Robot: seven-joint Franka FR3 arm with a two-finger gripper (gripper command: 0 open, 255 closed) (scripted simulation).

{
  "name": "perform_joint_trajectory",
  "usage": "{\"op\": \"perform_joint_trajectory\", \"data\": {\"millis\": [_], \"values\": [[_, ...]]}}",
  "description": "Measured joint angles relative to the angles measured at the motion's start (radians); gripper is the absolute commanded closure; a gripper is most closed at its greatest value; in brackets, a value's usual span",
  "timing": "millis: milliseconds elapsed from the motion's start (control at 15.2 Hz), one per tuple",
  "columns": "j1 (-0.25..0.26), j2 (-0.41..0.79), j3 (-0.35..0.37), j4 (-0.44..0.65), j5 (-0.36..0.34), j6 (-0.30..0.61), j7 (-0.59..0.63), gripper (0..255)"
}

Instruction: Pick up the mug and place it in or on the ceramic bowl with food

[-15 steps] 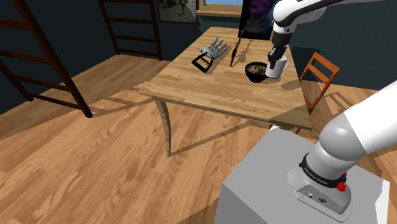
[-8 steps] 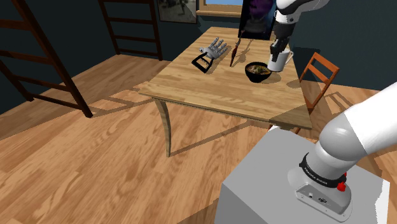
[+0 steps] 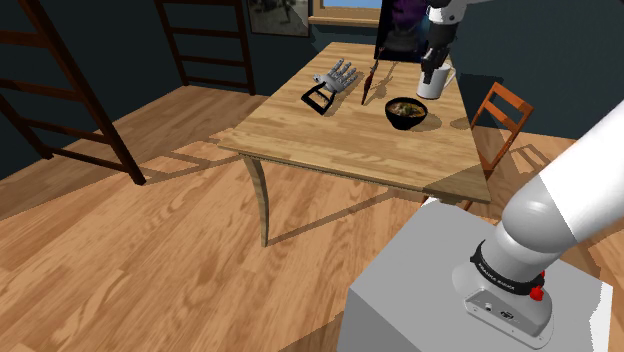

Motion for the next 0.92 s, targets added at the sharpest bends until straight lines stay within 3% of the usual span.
{"op": "perform_joint_trajectory", "data": {"millis": [462, 594, 924], "values": [[-0.041, 0.318, -0.042, 0.392, 0.134, -0.092, -0.113, 255], [-0.047, 0.356, -0.041, 0.426, 0.149, -0.093, -0.121, 255], [-0.048, 0.368, -0.039, 0.377, 0.155, -0.033, -0.123, 255]]}}
